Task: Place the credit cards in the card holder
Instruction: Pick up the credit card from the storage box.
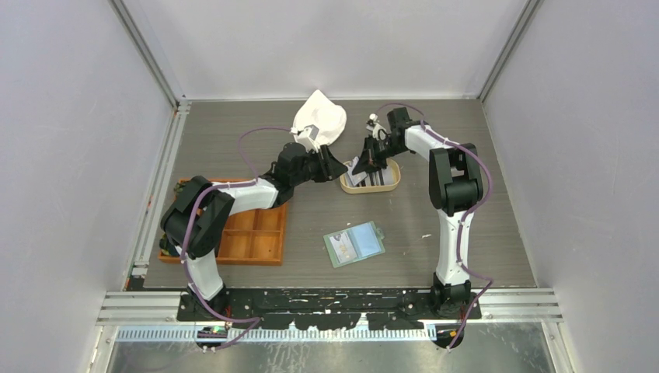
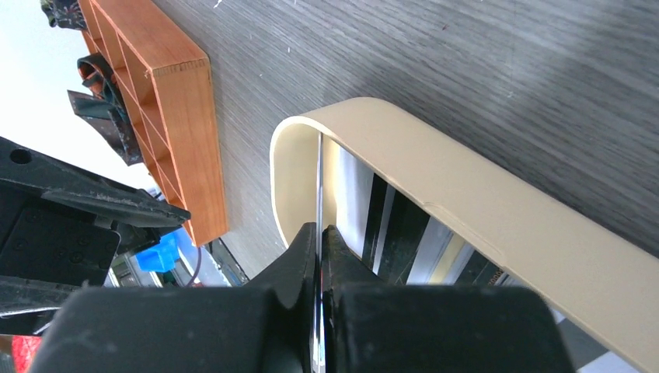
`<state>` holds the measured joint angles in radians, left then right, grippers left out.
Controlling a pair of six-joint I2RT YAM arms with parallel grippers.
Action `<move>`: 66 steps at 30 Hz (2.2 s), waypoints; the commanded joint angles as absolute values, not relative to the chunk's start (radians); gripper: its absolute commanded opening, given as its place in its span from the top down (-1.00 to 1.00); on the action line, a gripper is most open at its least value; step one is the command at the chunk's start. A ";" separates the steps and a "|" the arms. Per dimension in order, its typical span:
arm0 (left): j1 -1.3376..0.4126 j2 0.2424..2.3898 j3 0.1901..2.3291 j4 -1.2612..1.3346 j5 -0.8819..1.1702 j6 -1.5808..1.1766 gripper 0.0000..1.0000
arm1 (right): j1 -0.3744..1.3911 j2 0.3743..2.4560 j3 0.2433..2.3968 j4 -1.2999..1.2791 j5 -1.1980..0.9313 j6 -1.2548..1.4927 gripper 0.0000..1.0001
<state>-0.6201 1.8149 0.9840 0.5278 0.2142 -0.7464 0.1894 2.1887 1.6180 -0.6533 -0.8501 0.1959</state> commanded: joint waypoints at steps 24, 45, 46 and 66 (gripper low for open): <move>-0.624 1.763 0.979 0.601 0.229 -0.719 0.13 | 0.206 2.121 1.633 -0.637 -0.823 0.183 0.56; -0.624 1.762 0.978 0.604 0.228 -0.718 0.12 | 0.132 2.112 1.609 -0.632 -0.879 0.212 0.57; -0.623 1.761 0.978 0.604 0.229 -0.718 0.12 | 0.130 2.112 1.609 -0.633 -0.879 0.212 0.57; -0.623 1.746 0.954 0.642 0.235 -0.708 0.12 | 0.106 2.039 1.614 -0.688 -0.768 0.137 0.98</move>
<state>-0.6201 1.8114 0.9714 0.5415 0.2214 -0.7349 0.1112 2.1536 1.6058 -0.6598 -0.8173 0.1856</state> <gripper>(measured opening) 0.438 0.034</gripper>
